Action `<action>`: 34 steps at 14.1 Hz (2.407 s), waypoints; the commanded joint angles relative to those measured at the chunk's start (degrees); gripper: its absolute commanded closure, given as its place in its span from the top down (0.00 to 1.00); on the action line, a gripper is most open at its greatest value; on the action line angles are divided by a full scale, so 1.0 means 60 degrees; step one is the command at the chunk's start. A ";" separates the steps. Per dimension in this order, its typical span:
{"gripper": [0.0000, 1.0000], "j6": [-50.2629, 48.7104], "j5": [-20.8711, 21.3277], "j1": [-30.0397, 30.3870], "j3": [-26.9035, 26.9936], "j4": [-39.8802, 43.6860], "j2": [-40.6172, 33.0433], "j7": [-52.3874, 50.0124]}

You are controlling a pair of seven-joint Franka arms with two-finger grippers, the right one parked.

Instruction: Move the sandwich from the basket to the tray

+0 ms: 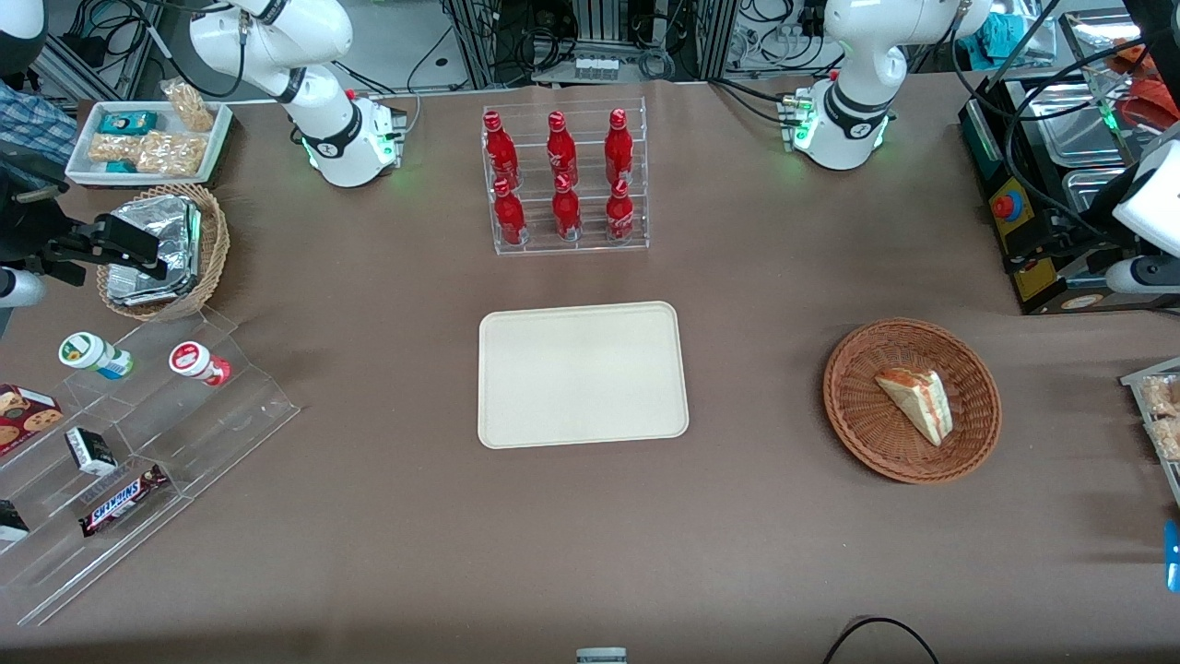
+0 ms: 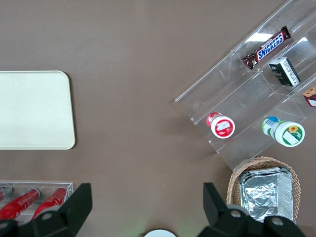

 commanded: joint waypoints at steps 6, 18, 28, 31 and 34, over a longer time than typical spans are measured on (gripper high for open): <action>1.00 -0.0085 -0.0081 0.0004 -0.0005 0.0178 0.0100 0.0078; 1.00 0.1023 -0.0022 0.0208 0.0025 -0.0932 0.0992 0.0078; 1.00 0.6667 -0.0154 0.0429 0.0142 -0.4290 0.2149 -0.3411; 1.00 0.7326 -0.0110 0.0312 0.0098 -0.4291 0.2603 -0.6506; 1.00 0.7708 -0.0110 0.0239 0.0098 -0.4276 0.3043 -0.7143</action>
